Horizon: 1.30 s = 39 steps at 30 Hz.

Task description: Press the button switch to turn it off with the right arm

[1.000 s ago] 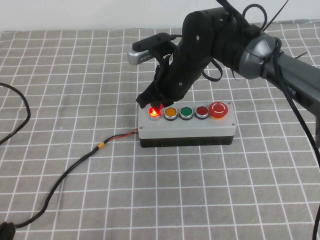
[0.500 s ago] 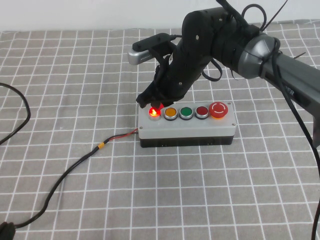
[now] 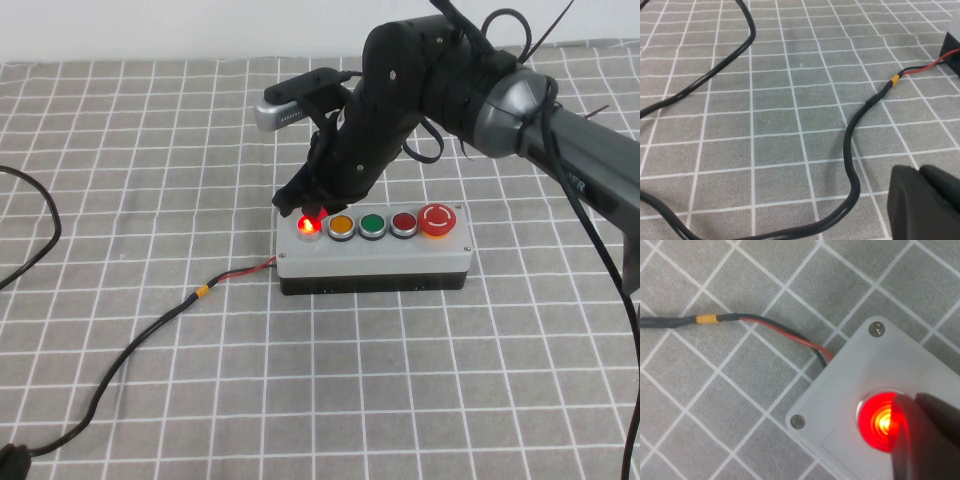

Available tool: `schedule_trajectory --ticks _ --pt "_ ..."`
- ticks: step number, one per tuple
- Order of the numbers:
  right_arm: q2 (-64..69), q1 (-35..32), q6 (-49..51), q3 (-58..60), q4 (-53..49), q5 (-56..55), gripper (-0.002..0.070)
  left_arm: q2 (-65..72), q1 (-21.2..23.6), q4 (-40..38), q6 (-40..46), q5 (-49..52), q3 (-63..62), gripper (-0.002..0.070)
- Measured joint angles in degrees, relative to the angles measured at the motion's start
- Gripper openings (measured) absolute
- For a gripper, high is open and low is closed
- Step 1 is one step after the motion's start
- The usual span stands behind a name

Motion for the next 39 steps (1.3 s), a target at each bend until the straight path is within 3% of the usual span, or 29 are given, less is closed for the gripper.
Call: schedule_trajectory --ticks 6,15,21,30,39 --pt "-4.3 0.3 0.0 1.2 -1.9 1.6 -0.0017 0.0 0.0 0.0 0.0 0.0 0.0 -0.0004" --pt "-20.9 0.5 -0.1 9.5 -4.8 6.6 -0.0017 0.0 0.0 0.0 0.0 0.0 0.0 -0.0004" --pt "-36.6 0.5 0.7 23.2 -5.3 3.3 -0.0017 0.0 0.0 0.0 0.0 0.0 0.0 -0.0004" --pt "-63.7 0.5 2.2 54.0 -3.6 -7.4 -0.0017 0.0 0.0 0.0 0.0 0.0 0.0 -0.0004" --pt "-78.5 0.5 2.5 75.6 -4.7 -7.9 -0.0017 0.0 0.0 0.0 0.0 0.0 0.0 -0.0004"
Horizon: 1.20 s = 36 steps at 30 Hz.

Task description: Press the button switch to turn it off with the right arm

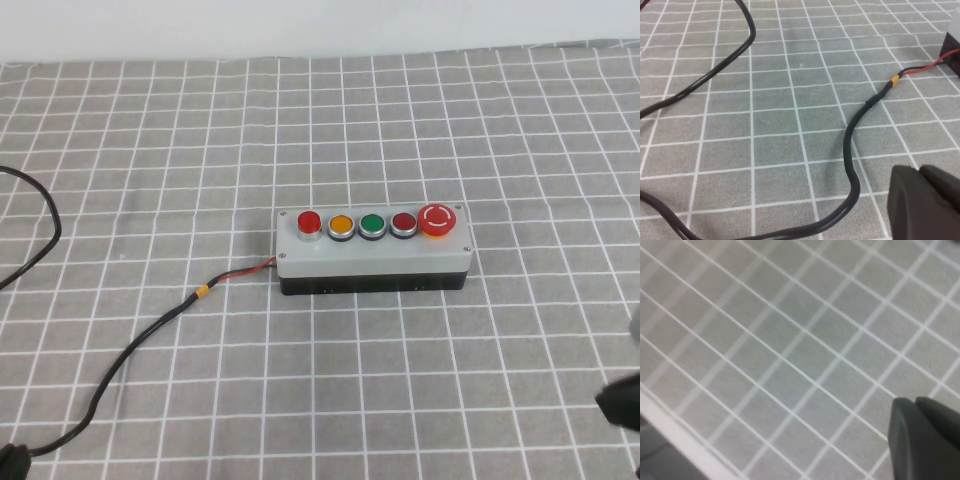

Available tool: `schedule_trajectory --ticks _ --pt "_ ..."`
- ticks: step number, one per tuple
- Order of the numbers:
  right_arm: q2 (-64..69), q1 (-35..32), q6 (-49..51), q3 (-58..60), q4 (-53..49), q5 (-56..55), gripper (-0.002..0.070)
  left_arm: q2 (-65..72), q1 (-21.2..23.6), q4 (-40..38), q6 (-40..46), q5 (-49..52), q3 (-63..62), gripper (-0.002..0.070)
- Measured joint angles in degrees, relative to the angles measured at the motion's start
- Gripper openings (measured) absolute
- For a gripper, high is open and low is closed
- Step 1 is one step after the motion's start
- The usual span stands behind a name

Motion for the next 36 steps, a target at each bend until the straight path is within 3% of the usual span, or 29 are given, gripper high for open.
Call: schedule_trajectory --ticks 4,10,20,26,36 --pt "-1.1 0.0 0.0 6.7 -2.5 -6.4 -0.0017 0.0 0.0 0.0 0.0 0.0 0.0 -0.0004" --pt "-4.2 -2.4 0.1 18.6 -7.0 -26.7 -0.0017 0.0 0.0 0.0 0.0 0.0 0.0 -0.0004" --pt "-21.3 -24.2 0.1 46.3 -7.1 -64.4 -0.0017 0.0 0.0 0.0 0.0 0.0 0.0 -0.0004" --pt "-30.3 -29.5 0.1 48.9 -7.1 -62.6 -0.0017 0.0 0.0 0.0 0.0 0.0 0.0 -0.0004" --pt "-45.1 -29.6 1.5 48.9 -3.2 -50.0 -0.0017 0.0 0.0 0.0 0.0 0.0 0.0 -0.0004"
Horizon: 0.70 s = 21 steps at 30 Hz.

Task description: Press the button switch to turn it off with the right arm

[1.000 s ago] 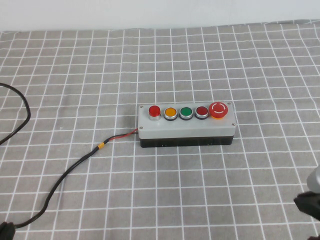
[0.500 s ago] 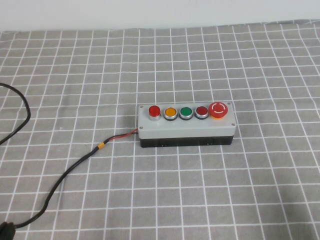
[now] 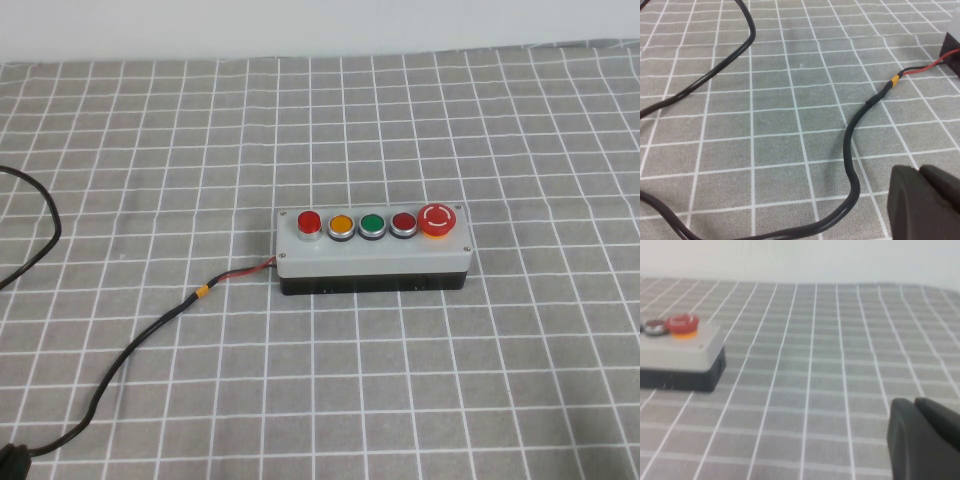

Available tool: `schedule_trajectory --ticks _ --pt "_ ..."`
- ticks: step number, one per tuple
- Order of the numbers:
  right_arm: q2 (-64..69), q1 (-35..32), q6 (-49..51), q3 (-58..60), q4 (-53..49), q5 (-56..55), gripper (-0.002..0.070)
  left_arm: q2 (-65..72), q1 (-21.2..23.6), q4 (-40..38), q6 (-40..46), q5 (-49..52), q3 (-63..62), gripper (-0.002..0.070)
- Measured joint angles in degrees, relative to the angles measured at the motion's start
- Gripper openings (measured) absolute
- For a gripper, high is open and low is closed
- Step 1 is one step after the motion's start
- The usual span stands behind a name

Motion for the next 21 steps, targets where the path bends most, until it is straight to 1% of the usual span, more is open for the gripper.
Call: schedule_trajectory --ticks 3,8,21 --pt "-4.5 0.0 0.0 0.0 0.4 6.6 -0.0017 0.0 0.0 0.0 0.0 0.0 0.0 -0.0004" --pt "-5.9 0.0 0.2 0.0 0.8 12.3 -0.0017 0.0 0.0 0.0 0.0 0.0 0.0 -0.0004" --pt "-5.9 0.0 0.3 0.0 0.8 13.2 -0.0017 0.0 0.0 0.0 0.0 0.0 0.0 -0.0004"
